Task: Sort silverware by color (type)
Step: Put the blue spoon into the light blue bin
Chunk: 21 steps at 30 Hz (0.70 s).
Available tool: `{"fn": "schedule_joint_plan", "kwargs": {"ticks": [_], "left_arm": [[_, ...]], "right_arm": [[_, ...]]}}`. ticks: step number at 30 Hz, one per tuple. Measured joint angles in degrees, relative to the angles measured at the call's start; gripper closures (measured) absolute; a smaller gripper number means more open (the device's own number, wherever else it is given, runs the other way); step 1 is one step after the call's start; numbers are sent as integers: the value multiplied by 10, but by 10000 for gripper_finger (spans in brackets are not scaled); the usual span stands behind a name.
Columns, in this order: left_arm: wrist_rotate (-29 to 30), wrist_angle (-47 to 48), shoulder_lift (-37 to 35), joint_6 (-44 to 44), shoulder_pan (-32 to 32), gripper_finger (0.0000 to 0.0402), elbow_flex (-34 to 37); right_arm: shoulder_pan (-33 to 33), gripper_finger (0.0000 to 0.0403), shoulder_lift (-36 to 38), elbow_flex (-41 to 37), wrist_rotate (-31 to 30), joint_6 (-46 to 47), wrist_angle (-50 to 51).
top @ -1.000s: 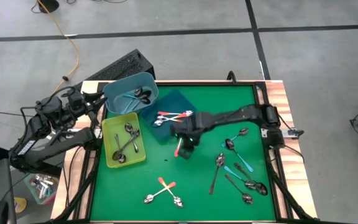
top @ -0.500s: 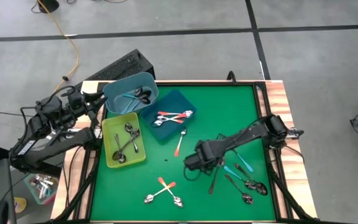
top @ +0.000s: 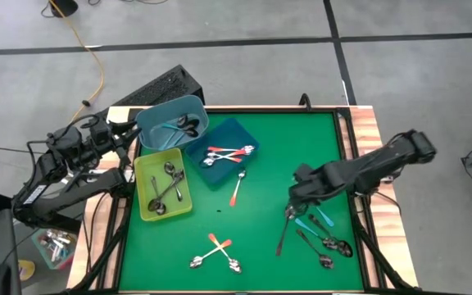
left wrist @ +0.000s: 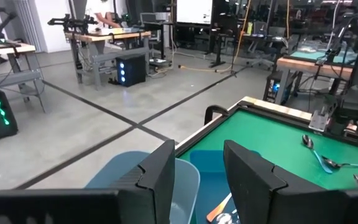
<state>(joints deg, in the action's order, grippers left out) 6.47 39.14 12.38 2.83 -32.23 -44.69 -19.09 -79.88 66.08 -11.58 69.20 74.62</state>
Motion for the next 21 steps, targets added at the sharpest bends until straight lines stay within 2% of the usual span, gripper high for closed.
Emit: {"fn": "schedule_joint_plan", "kwargs": {"ticks": [5, 8, 14, 21], "left_arm": [[0, 0, 0, 6, 0, 280, 0], [0, 0, 0, 13, 0, 280, 0], [0, 0, 0, 14, 0, 280, 0], [0, 0, 0, 15, 0, 280, 0]], "right_arm": [[7, 243, 79, -109, 0, 61, -31], [18, 243, 99, -156, 5, 101, -44], [18, 243, 107, -220, 17, 54, -108], [10, 243, 102, -272, 57, -28, -253]]}}
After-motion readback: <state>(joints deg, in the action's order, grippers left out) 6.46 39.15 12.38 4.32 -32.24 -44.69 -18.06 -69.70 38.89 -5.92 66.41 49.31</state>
